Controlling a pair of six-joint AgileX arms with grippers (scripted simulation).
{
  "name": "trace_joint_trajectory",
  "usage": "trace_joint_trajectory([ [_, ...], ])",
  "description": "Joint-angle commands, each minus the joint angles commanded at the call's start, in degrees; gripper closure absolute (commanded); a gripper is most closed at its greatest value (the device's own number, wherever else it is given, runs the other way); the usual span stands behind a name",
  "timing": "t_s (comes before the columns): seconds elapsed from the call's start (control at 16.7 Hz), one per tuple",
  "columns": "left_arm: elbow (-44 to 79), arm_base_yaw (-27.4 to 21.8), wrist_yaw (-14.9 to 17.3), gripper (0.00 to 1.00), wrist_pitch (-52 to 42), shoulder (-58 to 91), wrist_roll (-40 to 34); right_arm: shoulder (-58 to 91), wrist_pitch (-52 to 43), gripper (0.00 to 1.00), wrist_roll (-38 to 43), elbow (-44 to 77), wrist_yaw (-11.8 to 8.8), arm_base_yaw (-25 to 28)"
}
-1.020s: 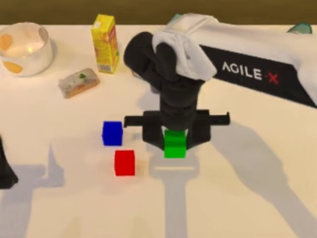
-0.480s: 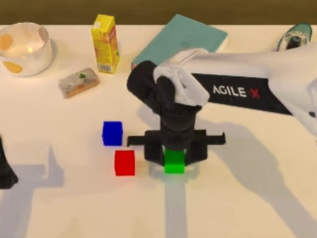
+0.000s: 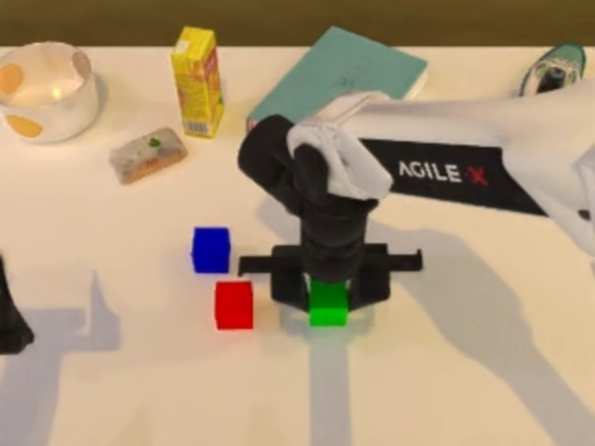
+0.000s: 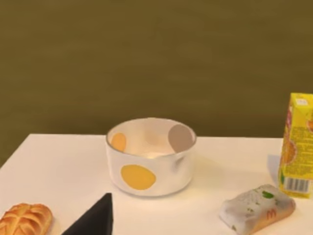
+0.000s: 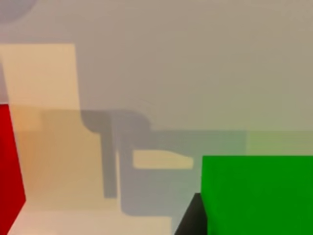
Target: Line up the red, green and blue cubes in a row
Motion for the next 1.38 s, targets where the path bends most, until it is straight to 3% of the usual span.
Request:
trace_joint_trajectory([
  [0.36, 0.0, 0.0, 0.0, 0.00, 0.0, 0.0, 0.0, 0.0, 0.0, 0.02, 0.0, 0.0, 0.0, 0.0],
  [0.96, 0.0, 0.0, 0.0, 0.00, 0.0, 0.0, 0.0, -0.1, -0.2, 0.00, 0.0, 0.2, 0.0, 0.0],
  [1.38, 0.0, 0.0, 0.0, 0.00, 0.0, 0.0, 0.0, -3.4, -12.6, 0.00, 0.1, 8.8, -0.1, 0.5],
])
